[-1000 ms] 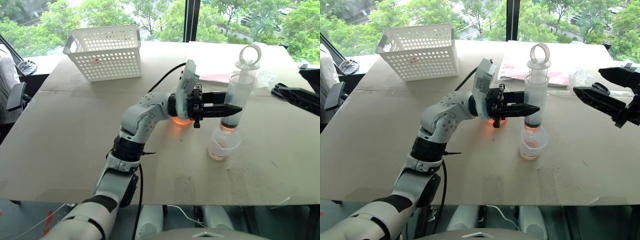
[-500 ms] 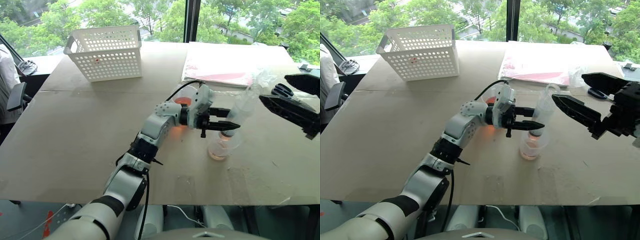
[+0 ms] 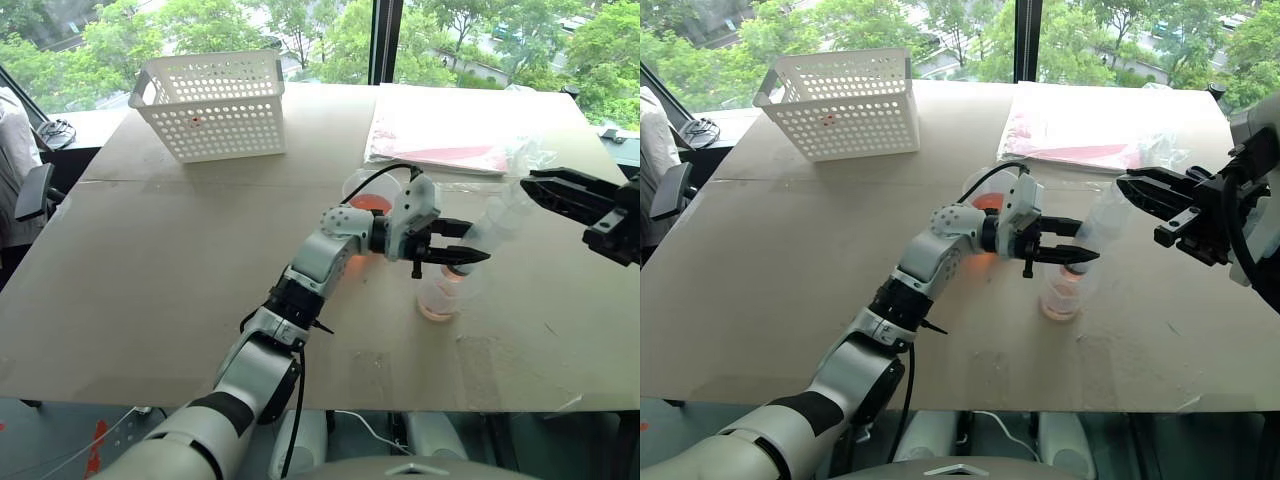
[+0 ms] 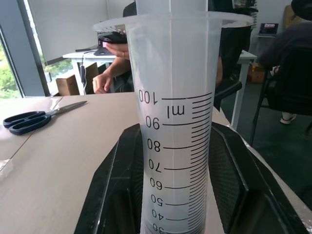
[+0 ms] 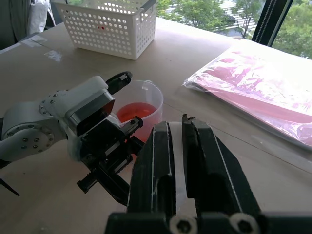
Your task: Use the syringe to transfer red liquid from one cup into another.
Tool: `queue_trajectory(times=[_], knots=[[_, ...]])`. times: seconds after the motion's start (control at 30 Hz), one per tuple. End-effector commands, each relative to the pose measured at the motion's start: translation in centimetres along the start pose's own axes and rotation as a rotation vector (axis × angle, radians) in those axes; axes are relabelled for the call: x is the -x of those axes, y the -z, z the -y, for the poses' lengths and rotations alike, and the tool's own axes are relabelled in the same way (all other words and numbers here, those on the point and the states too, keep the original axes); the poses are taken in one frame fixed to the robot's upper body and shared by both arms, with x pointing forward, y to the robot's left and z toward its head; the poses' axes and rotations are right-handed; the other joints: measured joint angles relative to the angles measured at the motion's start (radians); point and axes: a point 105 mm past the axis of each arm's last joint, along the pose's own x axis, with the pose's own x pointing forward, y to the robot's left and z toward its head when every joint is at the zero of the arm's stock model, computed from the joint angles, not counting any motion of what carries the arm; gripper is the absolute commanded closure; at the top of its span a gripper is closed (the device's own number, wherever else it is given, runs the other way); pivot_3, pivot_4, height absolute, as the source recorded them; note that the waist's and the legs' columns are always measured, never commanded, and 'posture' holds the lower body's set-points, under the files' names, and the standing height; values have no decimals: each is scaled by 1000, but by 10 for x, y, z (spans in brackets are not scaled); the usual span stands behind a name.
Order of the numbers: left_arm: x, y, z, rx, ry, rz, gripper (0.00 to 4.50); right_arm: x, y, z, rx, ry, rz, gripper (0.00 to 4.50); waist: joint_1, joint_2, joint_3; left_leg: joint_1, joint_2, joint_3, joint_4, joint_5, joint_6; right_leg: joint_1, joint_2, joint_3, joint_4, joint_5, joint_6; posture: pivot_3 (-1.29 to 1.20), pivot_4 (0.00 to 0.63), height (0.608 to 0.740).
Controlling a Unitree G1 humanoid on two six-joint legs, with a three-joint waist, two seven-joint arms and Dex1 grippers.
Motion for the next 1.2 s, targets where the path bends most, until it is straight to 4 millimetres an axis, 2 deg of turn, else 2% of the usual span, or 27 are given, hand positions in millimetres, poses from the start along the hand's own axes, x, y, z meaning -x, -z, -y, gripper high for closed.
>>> queue_trajectory(times=[0.03,0.3,0.4,0.47,0.5,0.53,0.6,0.9,1.0,1.2], knots=[[-4,-17,2,-57,9,53,3225,1,-8,8,31,43,6,4416,0,0,0,0,0,0,0,0,0,0,0,0,0,0,0,0,150,740],[-6,-17,-7,-66,-57,41,3225,2,-5,18,160,152,-90,4416,0,0,0,0,0,0,0,0,0,0,0,0,0,0,0,0,150,740],[-8,-18,-7,-61,-68,46,3225,1,-10,14,165,144,-61,4416,0,0,0,0,0,0,0,0,0,0,0,0,0,0,0,0,150,740],[-9,-19,-6,-62,-64,49,3225,1,-15,4,136,91,-31,4416,0,0,0,0,0,0,0,0,0,0,0,0,0,0,0,0,150,740],[-9,-19,-5,-62,-62,49,3225,1,-16,2,144,92,-30,3632,0,0,0,0,0,0,0,0,0,0,0,0,0,0,0,0,150,740],[-9,-19,-5,-61,-60,50,3225,0,-16,4,159,112,-33,3429,0,0,0,0,0,0,0,0,0,0,0,0,0,0,0,0,150,740],[-9,-19,-4,-61,-58,49,3225,0,-16,7,177,143,-42,2434,0,0,0,0,0,0,0,0,0,0,0,1,0,0,0,0,150,740],[-7,-21,-3,-56,-69,53,3225,5,-22,0,259,215,-46,2434,0,0,0,0,0,0,0,0,0,0,0,1,0,0,0,0,150,740],[-7,-20,-3,-56,-71,53,3225,7,-21,-1,316,250,-105,2434,0,1,0,0,1,0,0,0,0,0,-1,1,0,0,0,0,150,740],[-8,-20,-3,-55,-71,53,3225,4,-21,-1,266,266,-93,2434,1,1,0,0,1,0,0,0,1,0,-1,1,-1,-2,-4,0,150,740]])
